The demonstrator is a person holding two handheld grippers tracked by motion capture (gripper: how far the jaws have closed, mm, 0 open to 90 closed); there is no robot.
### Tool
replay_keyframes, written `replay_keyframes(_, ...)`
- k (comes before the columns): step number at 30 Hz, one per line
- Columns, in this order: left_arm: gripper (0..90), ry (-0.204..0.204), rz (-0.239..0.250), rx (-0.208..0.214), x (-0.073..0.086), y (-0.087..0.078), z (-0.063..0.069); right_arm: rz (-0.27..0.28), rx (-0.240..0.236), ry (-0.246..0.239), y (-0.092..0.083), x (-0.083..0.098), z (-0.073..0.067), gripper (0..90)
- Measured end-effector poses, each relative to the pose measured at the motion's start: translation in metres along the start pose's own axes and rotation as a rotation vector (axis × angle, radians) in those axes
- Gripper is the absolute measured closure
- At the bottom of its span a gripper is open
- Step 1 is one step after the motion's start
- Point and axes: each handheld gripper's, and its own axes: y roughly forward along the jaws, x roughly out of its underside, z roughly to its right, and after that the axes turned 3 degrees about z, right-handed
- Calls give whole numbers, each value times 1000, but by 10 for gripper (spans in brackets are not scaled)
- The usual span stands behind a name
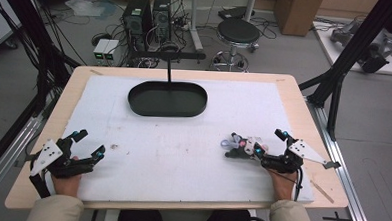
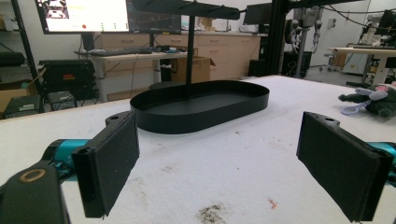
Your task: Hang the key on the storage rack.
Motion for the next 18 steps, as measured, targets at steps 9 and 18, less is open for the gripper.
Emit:
replay_keyframes(9,135,-2,-3,-1,0,0,0,2,7,3,0,0,0,5)
replay_keyframes(18,135,1,0,0,0,0,0,-9,15,8,1,0,0,5)
